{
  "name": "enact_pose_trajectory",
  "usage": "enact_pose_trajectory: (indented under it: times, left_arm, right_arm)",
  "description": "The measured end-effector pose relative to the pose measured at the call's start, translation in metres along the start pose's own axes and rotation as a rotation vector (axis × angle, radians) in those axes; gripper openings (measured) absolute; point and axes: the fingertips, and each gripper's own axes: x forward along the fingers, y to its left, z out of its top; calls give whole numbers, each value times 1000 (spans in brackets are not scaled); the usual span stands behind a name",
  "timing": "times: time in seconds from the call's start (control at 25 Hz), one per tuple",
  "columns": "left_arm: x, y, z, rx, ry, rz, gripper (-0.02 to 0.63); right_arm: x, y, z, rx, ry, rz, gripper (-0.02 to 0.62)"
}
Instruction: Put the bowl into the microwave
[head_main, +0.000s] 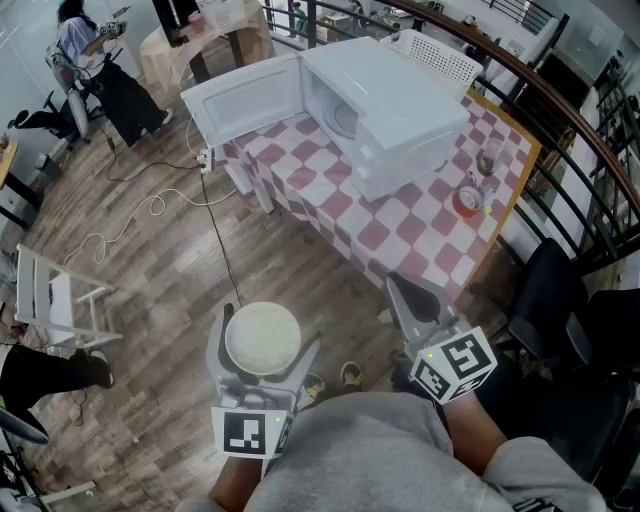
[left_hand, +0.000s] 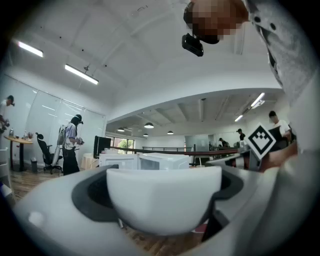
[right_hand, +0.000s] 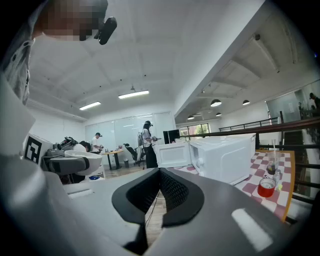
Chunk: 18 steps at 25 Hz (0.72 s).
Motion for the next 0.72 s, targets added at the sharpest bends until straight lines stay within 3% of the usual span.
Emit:
enact_pose_trajectory:
  times: [0.72]
  left_arm:
    - [-25, 18, 8, 26, -23, -41, 540]
  right_arm:
    - [-3, 28, 11, 7, -26, -55, -3]
